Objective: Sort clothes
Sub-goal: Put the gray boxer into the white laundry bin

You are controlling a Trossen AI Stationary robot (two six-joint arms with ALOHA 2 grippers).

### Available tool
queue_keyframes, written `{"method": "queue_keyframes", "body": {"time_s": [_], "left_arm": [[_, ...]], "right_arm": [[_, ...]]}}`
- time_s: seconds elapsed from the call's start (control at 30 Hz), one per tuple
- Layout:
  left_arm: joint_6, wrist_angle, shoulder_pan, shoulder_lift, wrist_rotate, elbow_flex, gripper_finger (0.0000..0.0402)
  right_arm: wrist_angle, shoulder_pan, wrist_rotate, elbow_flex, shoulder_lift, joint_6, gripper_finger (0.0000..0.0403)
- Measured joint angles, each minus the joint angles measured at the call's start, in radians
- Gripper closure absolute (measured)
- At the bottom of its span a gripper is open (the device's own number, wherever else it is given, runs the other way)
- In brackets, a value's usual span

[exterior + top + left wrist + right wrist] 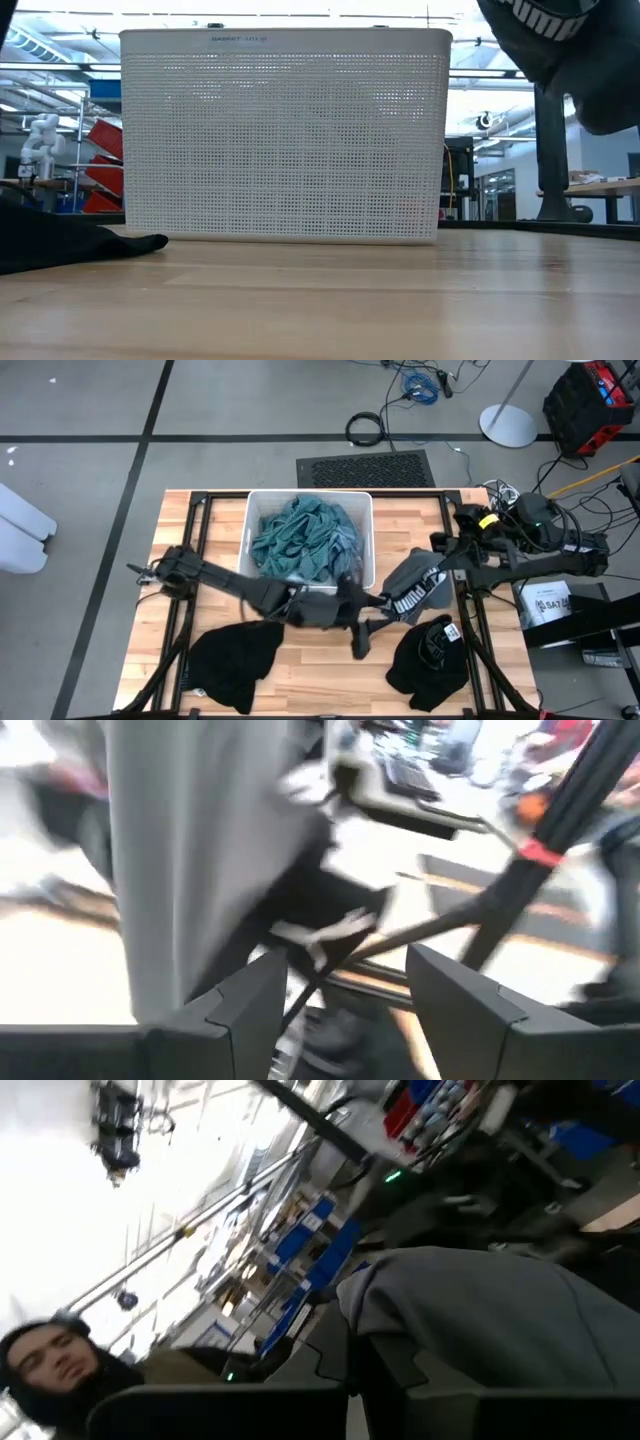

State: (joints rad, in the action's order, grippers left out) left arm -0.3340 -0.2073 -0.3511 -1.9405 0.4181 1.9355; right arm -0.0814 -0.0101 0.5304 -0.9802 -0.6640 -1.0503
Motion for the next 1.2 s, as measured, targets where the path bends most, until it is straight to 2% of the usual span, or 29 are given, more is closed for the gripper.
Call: {"method": "queue_keyframes", "body": {"time_s": [0.07, 0.1, 0.13, 0.2, 0.37, 0.47, 0.67, 1.2], "left_arm": [[0.1, 0.005, -0.032, 0.001, 0.125, 0.014, 0.0187], [0.102, 0.016, -0.042, 0.001, 0.166, 0.018, 0.0187], [0.07, 0.02, -0.044, 0.001, 0.184, 0.023, 0.0187], [-0.104, 0.023, -0.037, 0.001, 0.175, 0.036, 0.0187], [-0.684, -0.037, 0.024, 0.002, -0.047, 0.043, 0.0187], [-0.872, -0.039, 0.054, 0.002, -0.168, 0.042, 0.0187], [-0.883, 0.022, 0.056, 0.002, -0.161, 0.043, 0.0187], [-0.857, -0.027, 0.059, 0.002, -0.056, 0.042, 0.0187]], "right_arm": [[0.0, 0.0, -0.02, 0.0, 0.0, -0.014, 0.0403], [0.0, 0.0, -0.026, 0.0, 0.0, -0.015, 0.0403], [-0.001, 0.0, -0.03, 0.0, 0.0, -0.015, 0.0403], [-0.001, 0.0, -0.032, 0.0, 0.0, -0.015, 0.0403], [0.0, 0.0, -0.037, 0.0, -0.006, -0.01, 0.0403], [-0.001, 0.0, -0.036, 0.0, -0.014, -0.007, 0.0403], [-0.002, 0.0, -0.035, 0.0, -0.028, 0.018, 0.0403], [-0.002, 0.004, -0.031, 0.0, -0.033, 0.023, 0.0403]]}}
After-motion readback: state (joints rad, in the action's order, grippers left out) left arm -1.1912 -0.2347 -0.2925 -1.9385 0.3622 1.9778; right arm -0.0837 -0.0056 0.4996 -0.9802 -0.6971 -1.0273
